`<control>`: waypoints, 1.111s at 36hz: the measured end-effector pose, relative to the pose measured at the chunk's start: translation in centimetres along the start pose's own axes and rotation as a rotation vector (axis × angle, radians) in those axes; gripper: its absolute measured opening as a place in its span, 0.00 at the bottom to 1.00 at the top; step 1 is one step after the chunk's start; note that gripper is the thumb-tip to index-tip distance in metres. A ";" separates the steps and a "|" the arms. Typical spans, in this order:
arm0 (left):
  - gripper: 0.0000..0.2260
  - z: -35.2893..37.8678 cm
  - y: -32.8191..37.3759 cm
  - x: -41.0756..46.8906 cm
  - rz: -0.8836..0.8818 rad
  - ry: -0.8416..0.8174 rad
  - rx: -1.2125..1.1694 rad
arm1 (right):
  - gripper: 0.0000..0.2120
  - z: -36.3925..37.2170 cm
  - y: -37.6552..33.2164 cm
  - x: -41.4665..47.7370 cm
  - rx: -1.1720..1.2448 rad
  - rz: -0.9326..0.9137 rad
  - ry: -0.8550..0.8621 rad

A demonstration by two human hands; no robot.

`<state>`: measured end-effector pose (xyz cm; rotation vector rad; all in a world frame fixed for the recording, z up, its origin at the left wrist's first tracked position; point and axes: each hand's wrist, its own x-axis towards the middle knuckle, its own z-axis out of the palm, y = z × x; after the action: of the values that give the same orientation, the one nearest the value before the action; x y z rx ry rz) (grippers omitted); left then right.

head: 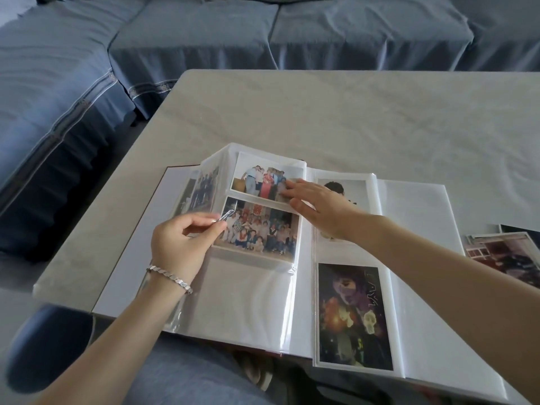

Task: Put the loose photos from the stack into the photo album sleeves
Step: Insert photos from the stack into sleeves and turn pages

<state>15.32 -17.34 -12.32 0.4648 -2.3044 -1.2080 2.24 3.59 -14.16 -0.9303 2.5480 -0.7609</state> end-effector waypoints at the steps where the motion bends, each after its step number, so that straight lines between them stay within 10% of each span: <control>1: 0.13 0.0 0.0 0.0 0.004 0.007 -0.012 | 0.20 0.0 0.0 0.0 -0.001 -0.001 0.000; 19: 0.11 0.3 -0.1 0.8 -0.293 -0.118 0.199 | 0.22 0.2 0.1 -0.6 -0.040 0.000 -0.035; 25: 0.24 2.6 2.9 0.1 0.098 -0.311 0.741 | 0.19 0.2 0.9 -2.6 -0.009 0.024 0.012; 31: 0.16 6.6 5.3 -3.0 0.483 -0.654 0.551 | 0.13 -0.8 3.6 -7.7 0.029 0.023 0.136; 40: 0.29 9.2 4.7 -3.4 0.046 -0.786 0.994 | 0.10 -3.0 8.1 -16.4 -0.043 0.134 0.138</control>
<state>12.57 -6.94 -13.73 0.2533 -3.4955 -0.0777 8.85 20.88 -14.53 -0.7340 2.7239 -0.7579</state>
